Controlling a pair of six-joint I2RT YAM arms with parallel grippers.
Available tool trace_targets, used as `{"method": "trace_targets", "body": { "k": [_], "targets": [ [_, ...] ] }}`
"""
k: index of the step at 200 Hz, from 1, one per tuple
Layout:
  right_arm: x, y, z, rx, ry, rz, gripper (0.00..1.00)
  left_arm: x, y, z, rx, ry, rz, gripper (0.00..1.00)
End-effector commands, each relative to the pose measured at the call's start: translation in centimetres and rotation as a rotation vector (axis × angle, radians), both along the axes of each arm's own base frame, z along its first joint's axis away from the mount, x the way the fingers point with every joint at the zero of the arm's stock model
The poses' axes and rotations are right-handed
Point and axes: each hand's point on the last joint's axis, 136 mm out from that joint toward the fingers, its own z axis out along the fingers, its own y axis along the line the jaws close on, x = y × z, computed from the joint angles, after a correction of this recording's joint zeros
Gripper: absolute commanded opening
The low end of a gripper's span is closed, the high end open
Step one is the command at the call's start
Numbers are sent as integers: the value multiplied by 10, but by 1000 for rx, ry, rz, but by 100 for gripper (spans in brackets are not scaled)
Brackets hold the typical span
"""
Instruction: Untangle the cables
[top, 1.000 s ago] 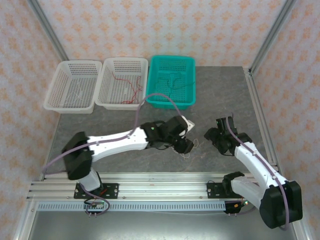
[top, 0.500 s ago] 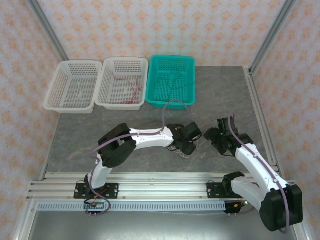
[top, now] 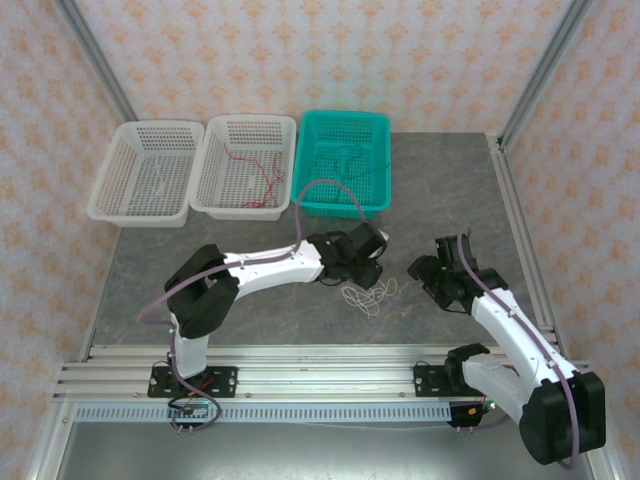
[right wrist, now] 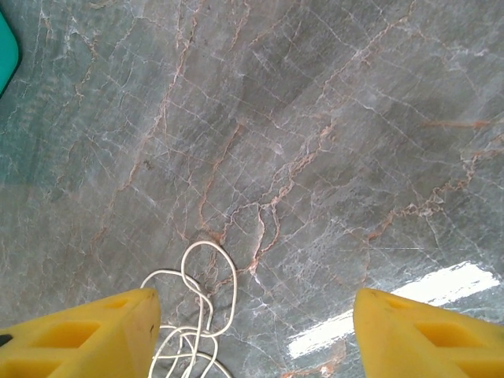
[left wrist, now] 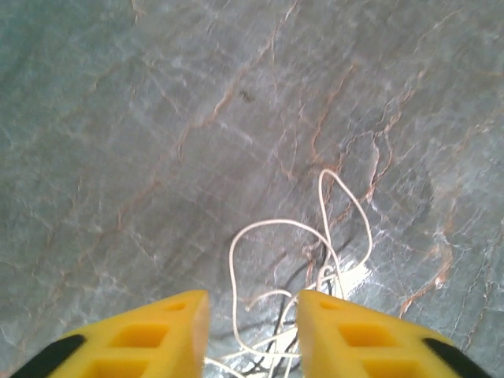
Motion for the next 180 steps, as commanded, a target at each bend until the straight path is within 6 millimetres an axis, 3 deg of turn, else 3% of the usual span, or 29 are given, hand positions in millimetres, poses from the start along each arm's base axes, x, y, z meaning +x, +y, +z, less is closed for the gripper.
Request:
{"method": "trace_targets", "body": {
  "k": [1,24,66,137,172,180],
  "targets": [
    [0,0,1,13,-3,-14,66,-2,-6,-17,-22,61,-2,25],
    [-2,-3,4,0,-4,-14,66,-6,-12,-28,-19,106,-25,22],
    [-2,-3,5,8,-18,-25,66,-7,-5,-52,3,152,8,23],
    [-2,-3,6,7,-17,-24,66,-4,-10,-54,-13,165,10,22],
    [-2,-3,6,8,-22,-27,66,-7,-8,-52,-18,168,3,0],
    [-1,-3,6,9,-23,-25,65,-8,-9,-47,-35,170,0,0]
  ]
}}
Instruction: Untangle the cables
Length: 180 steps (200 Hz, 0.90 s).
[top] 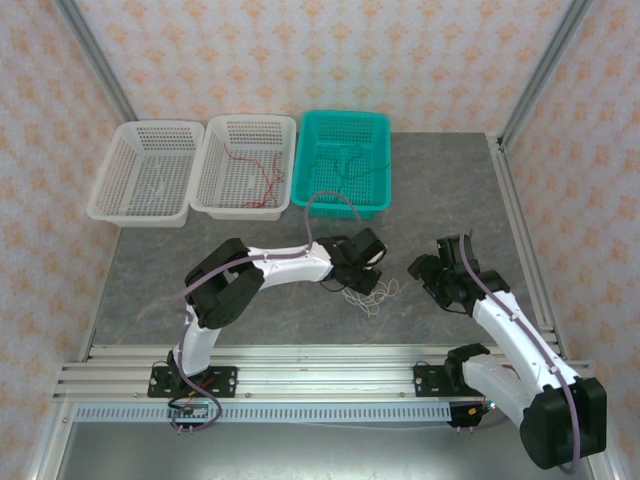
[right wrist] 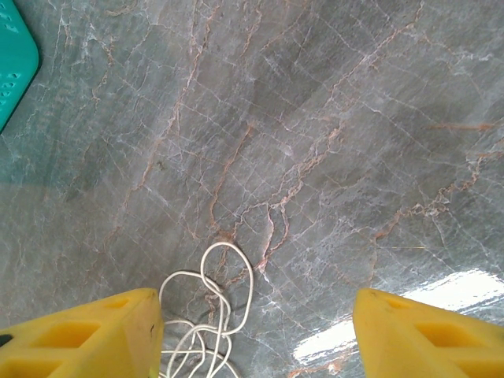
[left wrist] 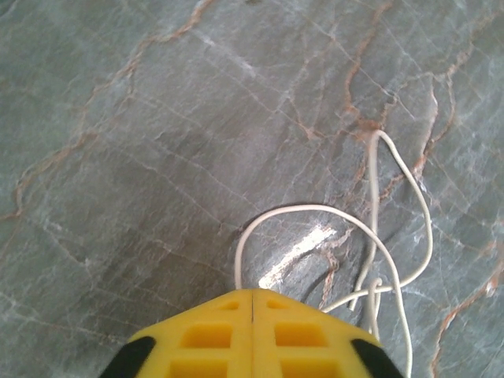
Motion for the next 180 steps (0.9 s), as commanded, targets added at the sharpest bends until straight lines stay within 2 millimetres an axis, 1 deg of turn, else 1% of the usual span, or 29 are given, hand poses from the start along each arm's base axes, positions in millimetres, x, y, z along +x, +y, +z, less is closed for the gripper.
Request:
{"method": "trace_targets", "body": {
  "k": [1,17,33,37,40,44,61,70,79,91,101,107,121,132,148,166,180],
  "targets": [
    [-1,-3,1,1,-2,-22,65,3,-3,10,-40,0,4,0],
    [4,5,9,24,-39,31,66,1,-8,28,-90,0,-1,0],
    [11,18,22,52,-117,114,66,0,-14,59,-159,-17,-8,0],
    [12,21,26,55,-137,126,66,-1,-16,63,-167,-14,-13,0],
    [13,22,28,55,-153,136,66,-1,-16,77,-193,-29,-16,0],
    [15,25,32,59,-177,150,66,-1,-18,89,-215,-39,-22,0],
    [21,42,43,104,-280,219,69,-5,-21,120,-270,-56,-47,0],
    [24,55,50,158,-333,253,71,-7,-21,131,-288,-61,-53,0],
    [27,66,52,213,-363,268,74,-9,-21,142,-305,-67,-60,0],
    [29,74,49,260,-372,267,76,-11,-20,153,-324,-72,-60,0],
    [30,78,45,273,-363,264,76,-11,-20,161,-340,-80,-56,0],
    [30,79,40,275,-350,258,71,-11,-20,166,-350,-86,-54,0],
    [29,81,31,277,-319,259,51,-9,-19,178,-376,-106,-38,0],
    [28,77,22,251,-287,246,28,-7,-17,188,-390,-123,-23,0],
    [23,60,5,175,-228,183,1,0,-11,204,-408,-157,10,0],
    [18,45,-11,125,-195,118,0,10,1,219,-423,-192,61,0],
    [14,34,-16,87,-188,79,0,17,10,229,-427,-219,88,0]
  ]
}}
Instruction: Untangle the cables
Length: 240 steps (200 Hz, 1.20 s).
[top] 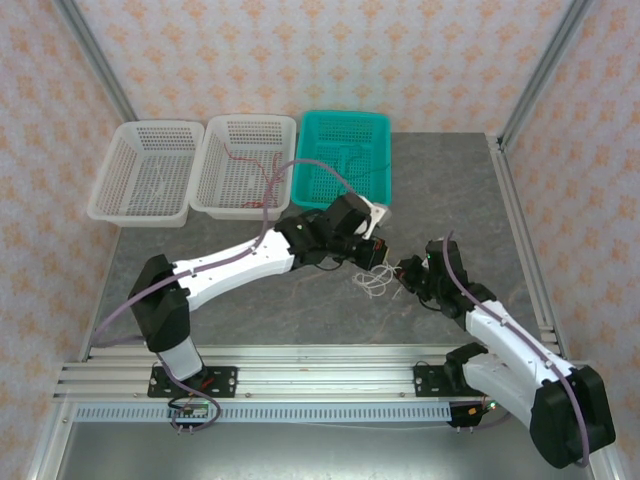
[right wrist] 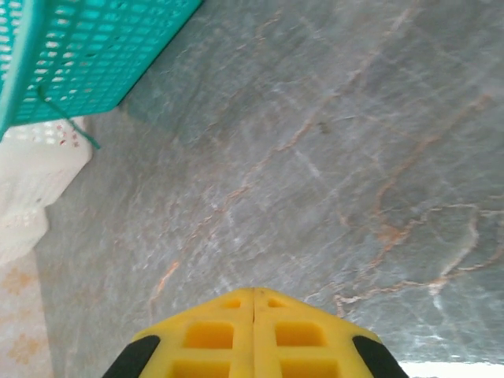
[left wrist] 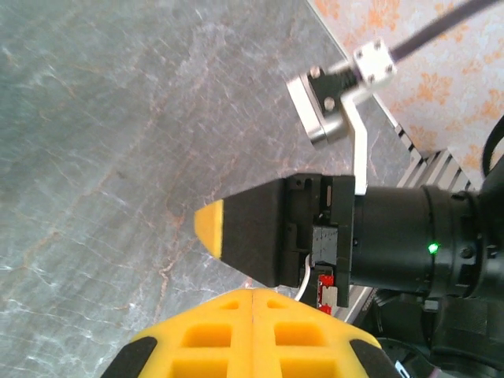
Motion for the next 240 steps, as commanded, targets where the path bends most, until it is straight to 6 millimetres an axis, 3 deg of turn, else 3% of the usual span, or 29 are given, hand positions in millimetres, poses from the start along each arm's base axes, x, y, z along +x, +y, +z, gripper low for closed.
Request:
{"method": "trace_targets", "body": {
  "k": [1,22,49,74,108,167,215,240],
  "targets": [
    [-7,-26,-17,-86,34,-104,0,21,18,48,-67,-79,95,0],
    [-4,-25,6,-117,-88,-48,4,28,28,43,-12,-92,116,0],
    [-10,-49,26,-321,-159,-9,3,35,37,37,-4,-86,139,0],
    [-23,-82,4,-441,-31,-127,0,48,56,39,-8,-84,193,0],
    [-34,-118,-13,-360,81,-449,0,64,114,45,27,-92,308,0],
    [-55,-189,18,-447,117,-791,0,49,191,28,105,-82,448,0],
    [-72,-218,17,-409,176,-972,0,40,231,14,116,-52,553,0],
    [-82,-231,22,-438,187,-1029,0,30,263,4,157,-40,618,0]
  ]
}}
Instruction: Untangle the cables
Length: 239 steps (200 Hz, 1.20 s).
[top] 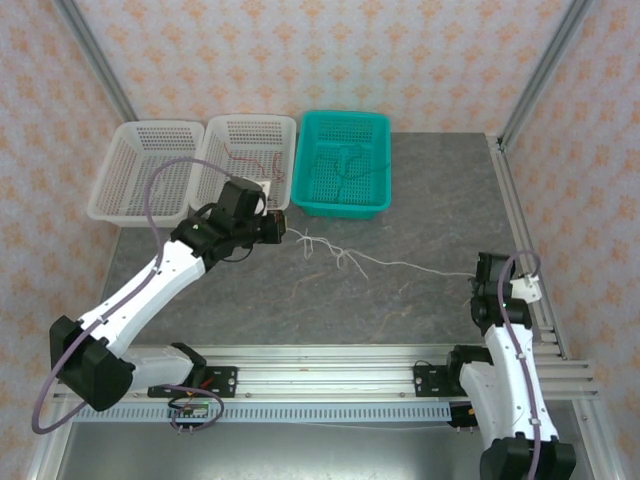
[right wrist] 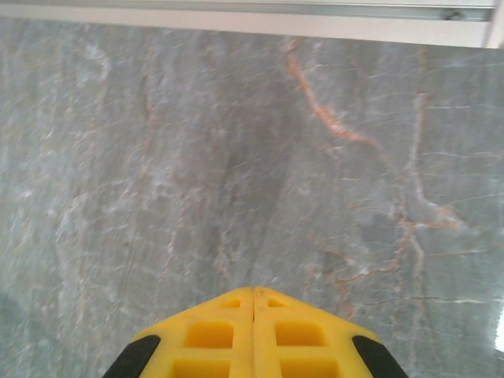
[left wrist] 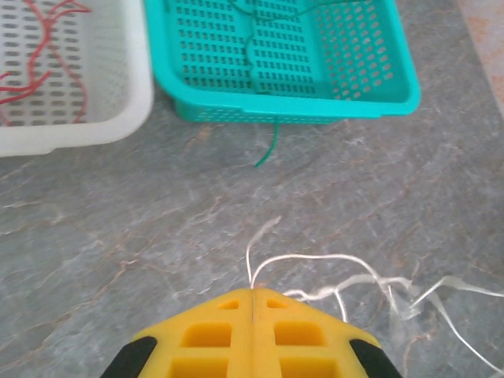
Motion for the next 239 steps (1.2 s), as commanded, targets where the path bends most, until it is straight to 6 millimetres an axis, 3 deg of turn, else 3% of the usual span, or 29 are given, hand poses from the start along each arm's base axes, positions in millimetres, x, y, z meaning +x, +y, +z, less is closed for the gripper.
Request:
{"method": "trace_targets", "body": {
  "k": [1,34,80,100,111,125,135,144,151,157,170,174,193,204,222,239],
  "targets": [
    [-14,-16,12,-47,18,-84,0,-12,36,-5,45,11,91,0],
    [-4,-23,26,-85,8,-54,0,-34,83,-32,97,54,193,0],
    [8,-30,38,-127,1,-55,0,-52,130,-59,111,127,317,0],
    [50,-6,34,-73,-43,188,0,-54,122,-60,35,114,274,0],
    [74,22,26,17,-55,373,0,-53,104,-59,-38,105,193,0],
    [86,57,3,119,20,529,0,-51,84,-59,-124,110,112,0],
    [88,80,-17,161,94,619,12,-49,78,-61,-152,119,89,0],
    [88,96,-31,190,154,675,32,-47,77,-62,-158,123,88,0],
    [88,102,-34,197,184,692,47,-46,77,-62,-157,127,92,0],
    [86,103,-39,198,223,689,54,-46,77,-62,-155,129,93,0],
    [92,105,-26,162,200,699,60,-44,74,-56,-168,117,86,0],
    [96,105,-13,133,160,704,63,-44,72,-53,-176,113,80,0],
    [109,109,47,-65,28,770,100,-43,62,-41,-204,95,39,0],
    [115,123,79,-164,-44,854,99,-43,55,-33,-211,83,11,0],
    [122,175,109,-159,-185,1082,95,-42,46,-13,-219,45,-13,0],
    [115,246,127,-107,-349,1350,93,-38,43,13,-247,-8,-14,0]
  ]
}}
